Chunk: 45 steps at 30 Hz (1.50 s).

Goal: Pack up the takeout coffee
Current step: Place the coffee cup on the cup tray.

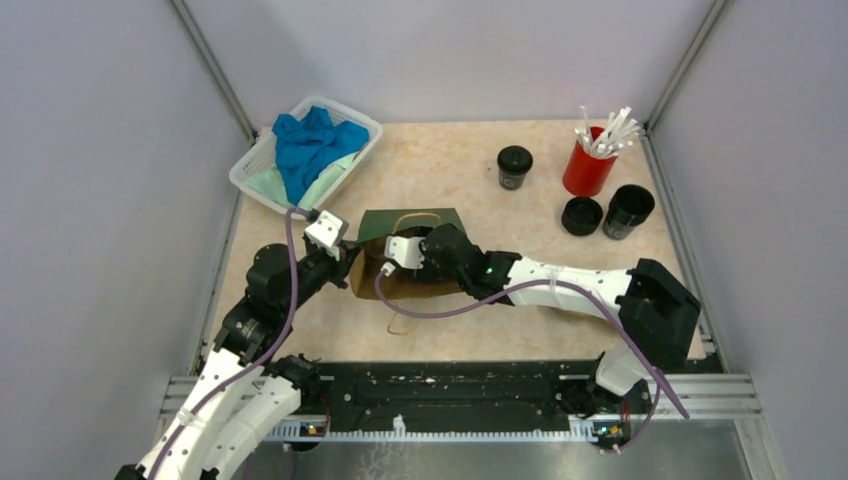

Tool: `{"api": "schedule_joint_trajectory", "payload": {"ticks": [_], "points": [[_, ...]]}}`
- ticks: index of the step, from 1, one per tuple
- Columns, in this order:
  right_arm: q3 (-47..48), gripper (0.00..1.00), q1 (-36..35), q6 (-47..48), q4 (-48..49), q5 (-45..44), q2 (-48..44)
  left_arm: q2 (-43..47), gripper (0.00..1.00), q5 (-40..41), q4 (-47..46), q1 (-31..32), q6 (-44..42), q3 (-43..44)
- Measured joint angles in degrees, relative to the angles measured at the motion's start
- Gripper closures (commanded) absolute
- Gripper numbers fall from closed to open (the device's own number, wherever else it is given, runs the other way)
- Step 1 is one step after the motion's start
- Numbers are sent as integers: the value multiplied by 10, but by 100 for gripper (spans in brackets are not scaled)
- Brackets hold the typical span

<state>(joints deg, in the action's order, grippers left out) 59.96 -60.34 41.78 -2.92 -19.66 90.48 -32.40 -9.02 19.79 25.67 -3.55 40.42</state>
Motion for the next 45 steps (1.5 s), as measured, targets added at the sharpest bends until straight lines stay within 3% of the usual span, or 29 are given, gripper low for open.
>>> {"api": "schedule_joint_trajectory", "payload": {"ticks": [10,29,45], "points": [[0,88,6,16,32,0,9,-4,100,-13,9,0,4,15],[3,86,10,93,-15,34,11,-47,100,-24,71,0,26,77],[77,84,0,62,-167,107,10,-97,100,-51,159,0,121,174]]}}
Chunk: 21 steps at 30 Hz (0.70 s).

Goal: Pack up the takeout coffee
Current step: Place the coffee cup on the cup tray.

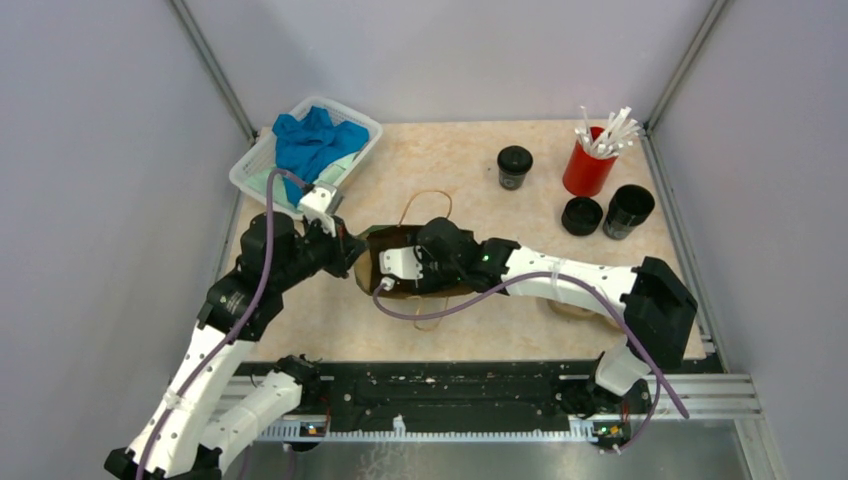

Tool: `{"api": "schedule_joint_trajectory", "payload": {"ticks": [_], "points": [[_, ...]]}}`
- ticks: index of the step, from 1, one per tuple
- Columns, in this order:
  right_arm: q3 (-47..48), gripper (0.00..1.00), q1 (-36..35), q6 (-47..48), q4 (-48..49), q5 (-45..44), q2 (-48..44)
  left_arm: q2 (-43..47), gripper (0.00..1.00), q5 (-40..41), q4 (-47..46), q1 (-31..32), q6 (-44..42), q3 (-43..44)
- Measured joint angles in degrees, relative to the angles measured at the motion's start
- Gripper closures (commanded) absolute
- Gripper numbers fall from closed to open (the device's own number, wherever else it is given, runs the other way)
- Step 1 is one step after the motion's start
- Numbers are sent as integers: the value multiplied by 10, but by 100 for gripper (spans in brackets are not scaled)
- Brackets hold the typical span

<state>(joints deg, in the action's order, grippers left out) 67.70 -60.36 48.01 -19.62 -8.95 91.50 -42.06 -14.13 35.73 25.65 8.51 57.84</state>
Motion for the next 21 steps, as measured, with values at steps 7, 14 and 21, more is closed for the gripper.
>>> {"api": "schedule_joint_trajectory", "payload": {"ticks": [7,14,21], "points": [[36,84,-12,-42,-91,56,-4,-25,100,7,48,0,70,43],[89,84,-15,-66,-181,123,18,-38,100,59,115,0,132,75],[191,83,-15,-71,-266,178,105,-42,100,125,163,0,154,78]]}}
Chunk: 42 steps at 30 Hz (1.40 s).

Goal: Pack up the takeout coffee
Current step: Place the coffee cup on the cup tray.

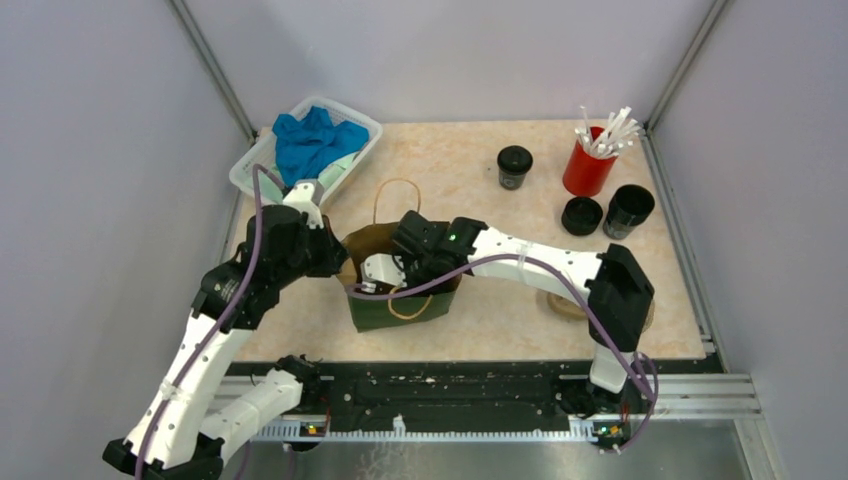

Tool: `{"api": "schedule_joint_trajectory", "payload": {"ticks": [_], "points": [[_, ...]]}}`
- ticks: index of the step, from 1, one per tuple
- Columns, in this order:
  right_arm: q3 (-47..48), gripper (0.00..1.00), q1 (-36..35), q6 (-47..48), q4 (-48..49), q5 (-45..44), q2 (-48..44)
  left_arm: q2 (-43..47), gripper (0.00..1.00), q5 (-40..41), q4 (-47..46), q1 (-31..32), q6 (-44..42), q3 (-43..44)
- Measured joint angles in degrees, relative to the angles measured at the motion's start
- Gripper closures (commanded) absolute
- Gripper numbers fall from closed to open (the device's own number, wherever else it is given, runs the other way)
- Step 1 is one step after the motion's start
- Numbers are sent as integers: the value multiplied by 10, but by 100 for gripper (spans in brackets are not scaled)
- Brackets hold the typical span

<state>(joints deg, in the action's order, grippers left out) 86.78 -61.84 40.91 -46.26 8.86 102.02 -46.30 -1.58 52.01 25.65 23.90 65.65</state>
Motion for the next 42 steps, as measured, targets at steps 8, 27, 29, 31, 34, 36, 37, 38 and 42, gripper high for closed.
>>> {"api": "schedule_joint_trajectory", "payload": {"ticks": [8,27,29,31,34,36,37,38,42], "points": [[30,84,-11,-12,-27,-3,35,-11,100,38,17,0,-18,0],[89,45,-15,-64,-70,-6,67,-11,100,41,17,0,-58,0],[100,39,-18,-72,-84,-4,71,-10,100,41,17,0,-58,0],[111,33,-22,-81,-97,-3,73,-9,100,41,17,0,-58,0],[132,25,-27,-93,-113,-2,74,-8,100,40,16,0,-58,0],[147,21,-30,-100,-121,-5,74,-7,100,40,15,0,-58,0],[154,19,-32,-103,-124,-8,74,-7,100,40,14,0,-58,0],[164,18,-34,-107,-128,-10,74,-7,100,40,12,0,-58,0],[197,15,-42,-120,-154,-29,74,-7,100,40,-1,0,-58,0]]}}
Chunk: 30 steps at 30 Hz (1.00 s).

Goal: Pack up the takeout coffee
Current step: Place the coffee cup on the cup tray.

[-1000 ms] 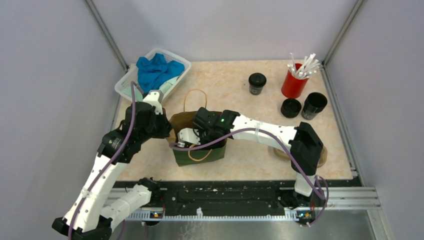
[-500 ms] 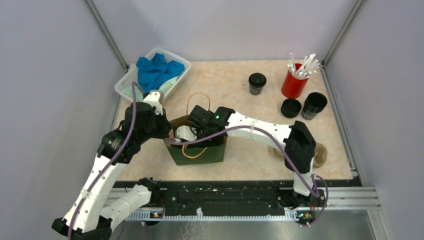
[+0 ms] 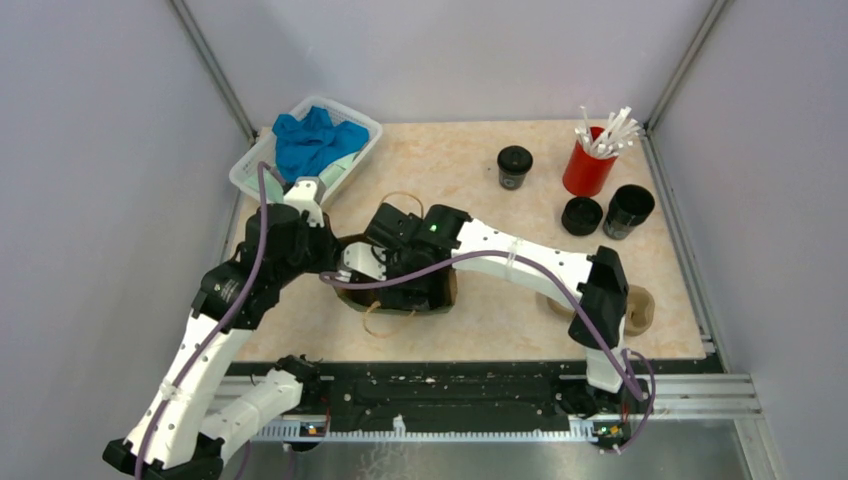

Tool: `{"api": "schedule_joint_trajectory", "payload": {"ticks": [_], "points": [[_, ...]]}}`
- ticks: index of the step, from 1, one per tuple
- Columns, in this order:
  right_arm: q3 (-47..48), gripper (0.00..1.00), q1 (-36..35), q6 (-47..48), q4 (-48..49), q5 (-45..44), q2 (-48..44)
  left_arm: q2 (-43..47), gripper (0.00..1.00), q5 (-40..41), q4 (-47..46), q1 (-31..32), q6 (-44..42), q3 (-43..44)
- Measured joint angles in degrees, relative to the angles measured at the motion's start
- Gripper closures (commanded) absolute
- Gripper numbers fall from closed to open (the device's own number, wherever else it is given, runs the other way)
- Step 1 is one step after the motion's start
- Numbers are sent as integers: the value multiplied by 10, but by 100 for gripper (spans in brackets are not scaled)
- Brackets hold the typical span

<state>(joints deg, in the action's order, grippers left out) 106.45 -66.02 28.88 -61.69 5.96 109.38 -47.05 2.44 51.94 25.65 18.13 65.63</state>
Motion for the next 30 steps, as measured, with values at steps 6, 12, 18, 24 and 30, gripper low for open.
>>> {"api": "schedule_joint_trajectory", "payload": {"ticks": [6,12,18,24,30], "points": [[52,10,-2,-26,-67,-31,4,0,100,-1,-36,0,2,1],[84,11,-4,-51,-113,-49,6,-3,100,-4,-57,0,6,4],[87,45,-11,-71,-121,-78,6,-8,100,-6,-57,0,8,4],[76,54,-21,-88,-107,-108,5,-12,100,-4,-51,-1,10,4],[53,74,-28,-90,-72,-117,1,-13,100,-5,-38,-1,11,4]]}}
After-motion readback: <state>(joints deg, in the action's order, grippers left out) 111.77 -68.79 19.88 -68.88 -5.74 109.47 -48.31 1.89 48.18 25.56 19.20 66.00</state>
